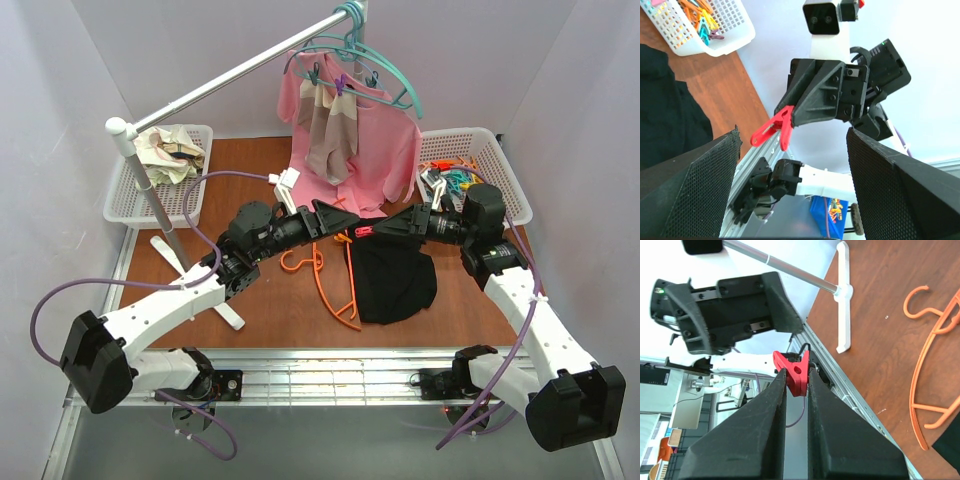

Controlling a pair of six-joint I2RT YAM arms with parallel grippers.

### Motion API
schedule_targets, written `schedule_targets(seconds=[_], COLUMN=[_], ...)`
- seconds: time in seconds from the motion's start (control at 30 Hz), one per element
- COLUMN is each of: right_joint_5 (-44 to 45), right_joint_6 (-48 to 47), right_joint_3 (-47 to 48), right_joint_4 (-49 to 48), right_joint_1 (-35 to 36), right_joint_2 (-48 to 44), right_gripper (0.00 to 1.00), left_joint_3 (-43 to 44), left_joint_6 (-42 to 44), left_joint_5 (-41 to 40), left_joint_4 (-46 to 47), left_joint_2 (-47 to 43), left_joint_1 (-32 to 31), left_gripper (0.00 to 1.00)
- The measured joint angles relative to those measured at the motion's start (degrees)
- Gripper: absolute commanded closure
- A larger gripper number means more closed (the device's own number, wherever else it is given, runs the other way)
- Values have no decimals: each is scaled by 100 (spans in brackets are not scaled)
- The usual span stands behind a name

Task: Clip the underwear to the hanger
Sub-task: Adjust the clamp.

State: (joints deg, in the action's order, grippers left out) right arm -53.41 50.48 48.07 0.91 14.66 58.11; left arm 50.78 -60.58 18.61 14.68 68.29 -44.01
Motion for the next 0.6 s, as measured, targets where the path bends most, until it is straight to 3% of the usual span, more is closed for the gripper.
schedule_targets(seconds=[0.6], right_joint_5=[-70], right_joint_6=[343], right_joint_3=[-35], right_joint_4=[-590], right_joint_1=[11], right_joint_2=[87], right_gripper=[99], left_joint_3=[273], left_joint_6=[-118], left_joint_5=[9], left_joint_4=[389], left_joint_2=[575], left_joint_1=[-162], left_gripper=[25])
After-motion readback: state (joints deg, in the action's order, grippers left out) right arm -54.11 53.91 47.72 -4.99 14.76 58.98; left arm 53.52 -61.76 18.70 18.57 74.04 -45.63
